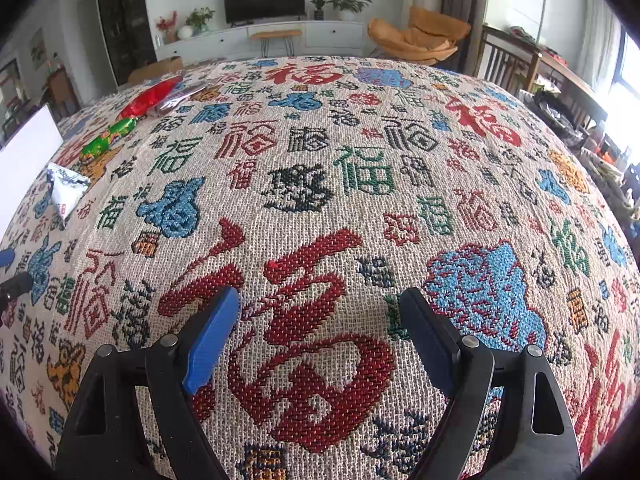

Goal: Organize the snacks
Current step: 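Bring both tools back over the snack pile and hold them still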

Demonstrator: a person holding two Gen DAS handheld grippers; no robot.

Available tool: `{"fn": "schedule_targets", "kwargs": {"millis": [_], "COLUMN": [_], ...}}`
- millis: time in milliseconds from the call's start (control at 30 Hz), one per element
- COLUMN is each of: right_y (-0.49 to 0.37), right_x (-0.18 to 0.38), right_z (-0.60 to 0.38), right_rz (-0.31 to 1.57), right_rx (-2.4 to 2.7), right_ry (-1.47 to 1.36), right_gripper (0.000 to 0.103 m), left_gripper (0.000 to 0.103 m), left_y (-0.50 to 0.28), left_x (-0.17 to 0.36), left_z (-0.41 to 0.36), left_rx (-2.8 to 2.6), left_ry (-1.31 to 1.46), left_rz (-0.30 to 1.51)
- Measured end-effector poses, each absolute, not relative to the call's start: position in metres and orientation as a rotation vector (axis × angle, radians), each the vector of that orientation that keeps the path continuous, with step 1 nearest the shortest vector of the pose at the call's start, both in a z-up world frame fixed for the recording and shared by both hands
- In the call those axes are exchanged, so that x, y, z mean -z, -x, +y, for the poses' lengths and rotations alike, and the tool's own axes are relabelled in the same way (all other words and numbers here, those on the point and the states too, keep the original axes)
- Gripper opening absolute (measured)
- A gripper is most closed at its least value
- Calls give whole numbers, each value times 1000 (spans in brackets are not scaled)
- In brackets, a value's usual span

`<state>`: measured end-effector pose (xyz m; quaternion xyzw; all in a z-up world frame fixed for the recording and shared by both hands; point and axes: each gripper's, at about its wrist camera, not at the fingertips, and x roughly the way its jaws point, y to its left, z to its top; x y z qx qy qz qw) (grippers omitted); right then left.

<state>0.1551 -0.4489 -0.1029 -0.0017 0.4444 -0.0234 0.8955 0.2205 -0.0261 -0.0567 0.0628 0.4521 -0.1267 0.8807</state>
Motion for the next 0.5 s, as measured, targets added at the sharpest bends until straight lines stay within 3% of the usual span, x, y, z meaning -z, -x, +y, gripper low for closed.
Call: {"fn": "schedule_targets", "kwargs": {"millis": [500], "right_y": [-155], "right_x": [103], "right_z": [-450], "right_rz": [921], "right_rx": [48], "right_ry": [3], "right_gripper": [85], "left_gripper": [103], "left_y": [-220], "left_x": [57], "left_z": [-26], "left_rx": [264], "left_ry": [-131], "left_rz": [942]}}
